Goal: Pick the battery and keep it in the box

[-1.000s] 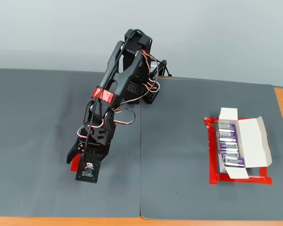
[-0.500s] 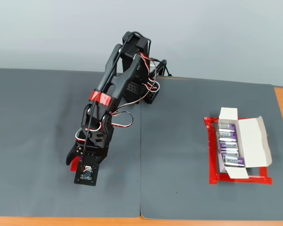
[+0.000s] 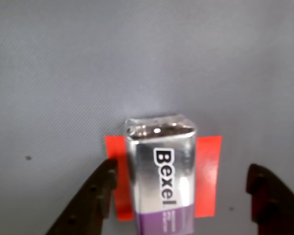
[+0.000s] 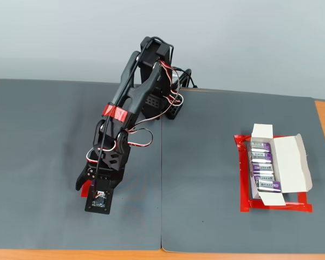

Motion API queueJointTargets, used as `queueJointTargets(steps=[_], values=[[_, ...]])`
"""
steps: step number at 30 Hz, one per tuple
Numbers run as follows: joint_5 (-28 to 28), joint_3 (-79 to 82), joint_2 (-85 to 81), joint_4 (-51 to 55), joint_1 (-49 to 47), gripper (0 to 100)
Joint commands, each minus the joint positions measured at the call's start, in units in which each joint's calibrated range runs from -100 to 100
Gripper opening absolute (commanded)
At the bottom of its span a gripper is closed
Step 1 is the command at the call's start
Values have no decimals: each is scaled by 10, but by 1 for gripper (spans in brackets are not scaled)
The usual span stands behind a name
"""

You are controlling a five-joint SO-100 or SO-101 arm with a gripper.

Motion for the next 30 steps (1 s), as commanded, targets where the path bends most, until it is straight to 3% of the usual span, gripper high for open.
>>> queueJointTargets(steps=[1,14,30], values=[[2,-22,-6,1,1,30],[2,-22,-6,1,1,5],[-3,-12,-18,1,-5,2]])
